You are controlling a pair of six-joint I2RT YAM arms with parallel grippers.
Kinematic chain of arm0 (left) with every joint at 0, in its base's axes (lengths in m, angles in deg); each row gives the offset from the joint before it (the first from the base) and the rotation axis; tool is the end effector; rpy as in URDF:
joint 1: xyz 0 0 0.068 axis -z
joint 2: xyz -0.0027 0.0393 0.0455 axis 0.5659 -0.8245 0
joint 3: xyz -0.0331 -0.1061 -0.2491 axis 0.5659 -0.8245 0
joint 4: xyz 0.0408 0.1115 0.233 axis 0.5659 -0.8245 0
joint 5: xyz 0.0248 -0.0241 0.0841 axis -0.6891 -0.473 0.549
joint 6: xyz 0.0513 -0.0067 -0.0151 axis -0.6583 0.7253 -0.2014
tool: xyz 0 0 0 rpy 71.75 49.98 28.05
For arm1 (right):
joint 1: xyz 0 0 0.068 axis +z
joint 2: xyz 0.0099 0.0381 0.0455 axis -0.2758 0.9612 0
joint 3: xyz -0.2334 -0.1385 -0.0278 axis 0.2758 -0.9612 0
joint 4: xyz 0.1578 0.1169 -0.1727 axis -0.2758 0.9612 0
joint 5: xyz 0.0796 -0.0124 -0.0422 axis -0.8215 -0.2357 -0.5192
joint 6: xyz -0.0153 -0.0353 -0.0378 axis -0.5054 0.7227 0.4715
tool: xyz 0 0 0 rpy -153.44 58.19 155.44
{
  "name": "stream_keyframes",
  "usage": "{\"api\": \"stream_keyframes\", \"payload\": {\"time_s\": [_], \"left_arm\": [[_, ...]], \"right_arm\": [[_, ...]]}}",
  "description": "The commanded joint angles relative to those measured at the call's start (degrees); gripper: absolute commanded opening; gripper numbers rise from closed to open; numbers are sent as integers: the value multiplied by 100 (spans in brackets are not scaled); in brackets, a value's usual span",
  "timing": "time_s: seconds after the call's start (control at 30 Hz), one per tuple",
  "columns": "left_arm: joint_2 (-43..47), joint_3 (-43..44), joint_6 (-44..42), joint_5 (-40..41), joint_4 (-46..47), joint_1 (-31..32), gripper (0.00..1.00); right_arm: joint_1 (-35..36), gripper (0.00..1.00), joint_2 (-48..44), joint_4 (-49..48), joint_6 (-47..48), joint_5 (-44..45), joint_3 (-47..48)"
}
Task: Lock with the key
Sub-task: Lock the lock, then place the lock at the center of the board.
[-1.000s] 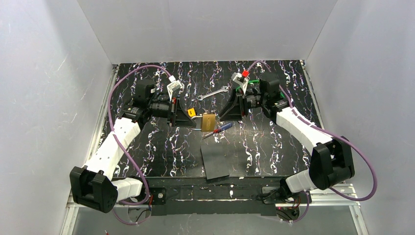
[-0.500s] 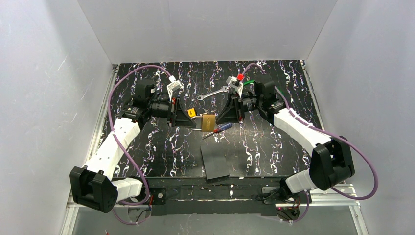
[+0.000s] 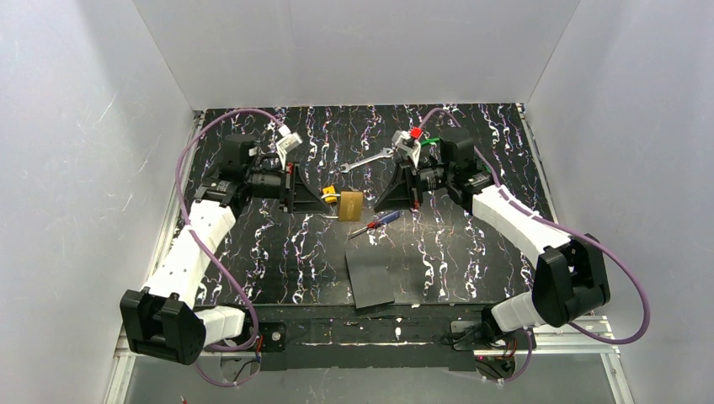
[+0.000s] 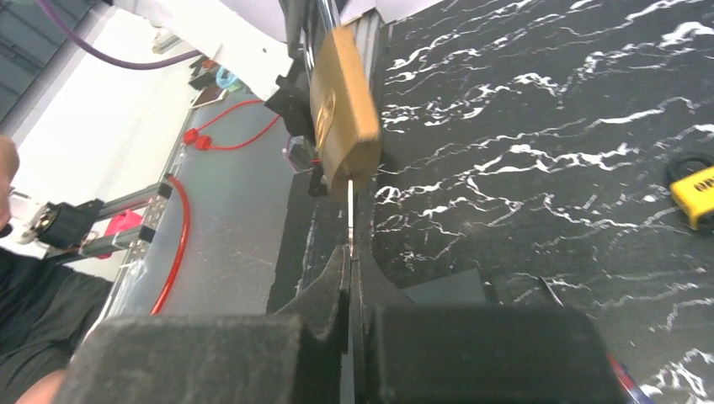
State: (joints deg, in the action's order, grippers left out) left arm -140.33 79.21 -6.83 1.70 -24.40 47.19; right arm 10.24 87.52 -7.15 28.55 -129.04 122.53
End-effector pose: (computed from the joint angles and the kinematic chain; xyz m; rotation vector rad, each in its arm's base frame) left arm 0.2385 -0.0889 0.3485 0.8546 1.8113 -1.5753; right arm 0.2646 0.1685 0.3146 -1.1669 1.5556 1.5845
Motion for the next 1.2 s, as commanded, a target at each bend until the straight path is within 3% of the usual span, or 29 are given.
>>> {"api": "stream_keyframes", "payload": {"time_s": [0.0,0.17,0.23,0.37,0.6,0.87,1.17], "left_arm": [[172,558,-349,-587,-174,-393,0],[188,646,-516,-695,-419,-787,0],[64,794,-1106,-621,-986,-1053,0],[-342,1278,-2674,418,-2890,-1571,0],[-729,1250,-3685,2052,-3572,-1841,0],[-2320,2056,-5443,2562,-5063,-2051,0],[-3203,2418,-5711,2713,-5105,-2072,0]], "right_arm": [[-258,1,-7,485,442,146,77],[-411,1,135,1172,1028,265,154],[-452,1,190,1353,1220,273,198],[-455,1,181,1427,1239,319,154],[-454,1,132,1404,1197,368,-5],[-384,1,132,1206,1059,454,-155],[-238,1,215,1051,1034,561,-269]]}}
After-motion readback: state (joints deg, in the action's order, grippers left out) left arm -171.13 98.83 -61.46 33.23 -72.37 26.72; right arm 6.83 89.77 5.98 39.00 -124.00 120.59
